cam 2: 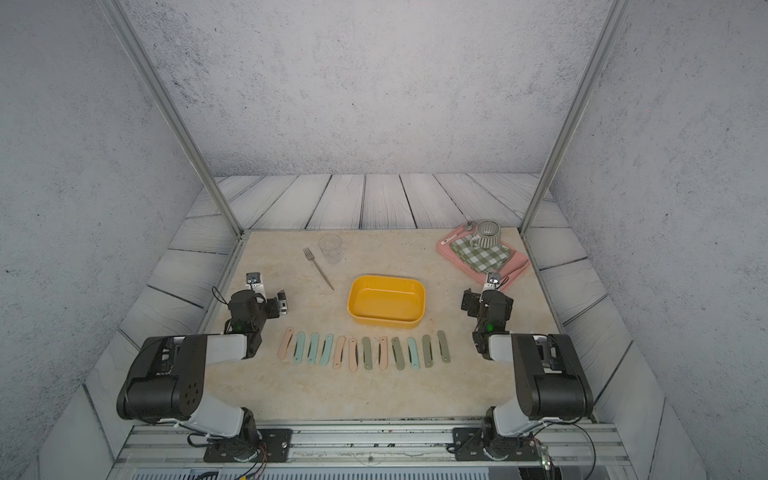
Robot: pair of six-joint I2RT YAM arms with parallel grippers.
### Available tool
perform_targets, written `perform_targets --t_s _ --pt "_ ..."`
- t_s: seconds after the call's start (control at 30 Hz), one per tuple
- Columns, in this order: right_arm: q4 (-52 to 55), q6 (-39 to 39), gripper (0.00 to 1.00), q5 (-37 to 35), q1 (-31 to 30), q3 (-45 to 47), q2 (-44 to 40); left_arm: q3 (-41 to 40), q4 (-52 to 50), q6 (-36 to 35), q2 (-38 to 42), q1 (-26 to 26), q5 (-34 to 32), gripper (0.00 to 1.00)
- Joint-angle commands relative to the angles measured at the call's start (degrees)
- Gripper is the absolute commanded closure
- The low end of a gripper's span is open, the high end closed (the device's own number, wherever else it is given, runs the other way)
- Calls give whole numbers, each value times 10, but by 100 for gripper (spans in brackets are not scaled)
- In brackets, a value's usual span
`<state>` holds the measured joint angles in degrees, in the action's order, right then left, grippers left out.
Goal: Take the fruit knife out of the storage box
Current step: Reset both arms
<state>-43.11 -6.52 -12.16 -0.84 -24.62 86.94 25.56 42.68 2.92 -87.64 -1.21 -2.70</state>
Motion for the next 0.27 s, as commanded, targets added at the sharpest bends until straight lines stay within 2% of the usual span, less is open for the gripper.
perform_targets --t_s 0.0,0.23 --pt "12 18 1 -1 -7 -16 11 9 7 -5 -3 -3 4 1" --pt "9 16 1 0 -7 -12 7 7 8 -4 -2 -3 4 1"
